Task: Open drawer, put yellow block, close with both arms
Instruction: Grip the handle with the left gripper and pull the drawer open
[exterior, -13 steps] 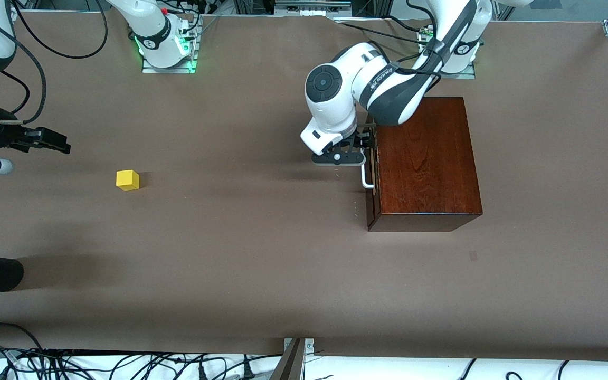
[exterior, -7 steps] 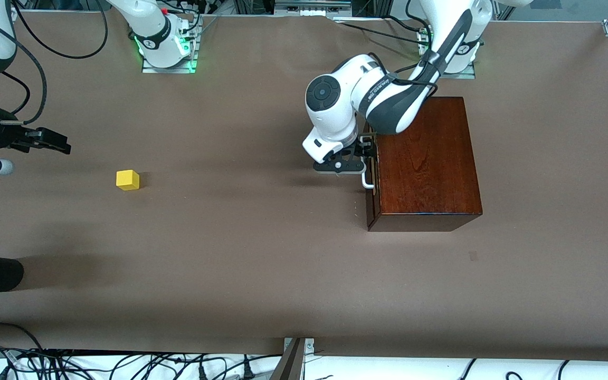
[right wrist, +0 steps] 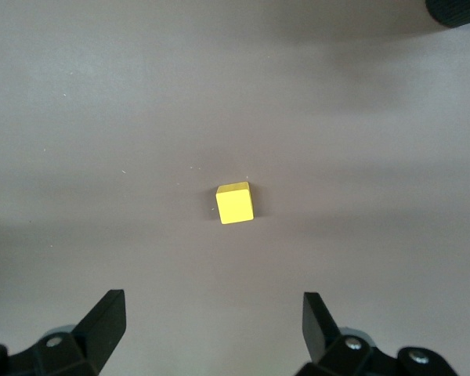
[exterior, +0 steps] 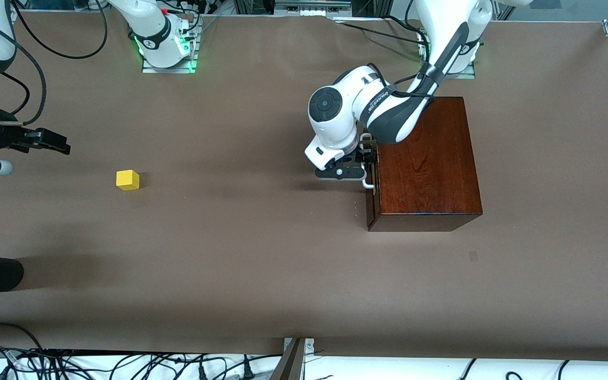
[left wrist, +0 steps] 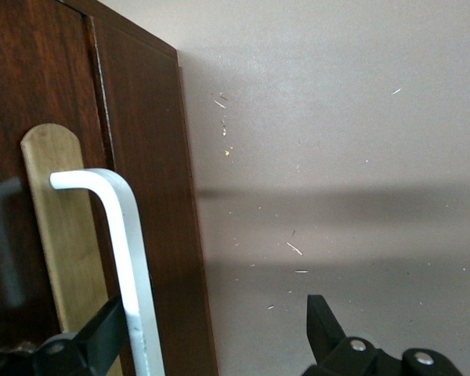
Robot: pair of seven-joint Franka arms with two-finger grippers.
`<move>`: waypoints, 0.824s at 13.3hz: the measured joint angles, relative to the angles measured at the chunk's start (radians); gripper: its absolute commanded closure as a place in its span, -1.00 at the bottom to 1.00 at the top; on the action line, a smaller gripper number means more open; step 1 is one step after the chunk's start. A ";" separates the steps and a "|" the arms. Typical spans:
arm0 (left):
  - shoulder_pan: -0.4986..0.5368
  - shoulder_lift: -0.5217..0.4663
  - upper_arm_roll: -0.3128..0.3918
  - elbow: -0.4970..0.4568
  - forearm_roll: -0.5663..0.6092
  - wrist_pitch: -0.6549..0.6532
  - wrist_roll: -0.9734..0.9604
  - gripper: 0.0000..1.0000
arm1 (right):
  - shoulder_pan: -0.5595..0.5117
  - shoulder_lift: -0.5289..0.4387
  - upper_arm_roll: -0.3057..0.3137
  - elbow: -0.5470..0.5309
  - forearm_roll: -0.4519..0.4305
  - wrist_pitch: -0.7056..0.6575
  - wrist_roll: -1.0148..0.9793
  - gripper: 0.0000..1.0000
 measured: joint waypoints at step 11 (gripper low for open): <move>-0.017 0.019 -0.006 0.021 0.000 0.016 -0.118 -1.00 | 0.000 0.000 0.000 0.000 0.000 0.000 0.000 -1.00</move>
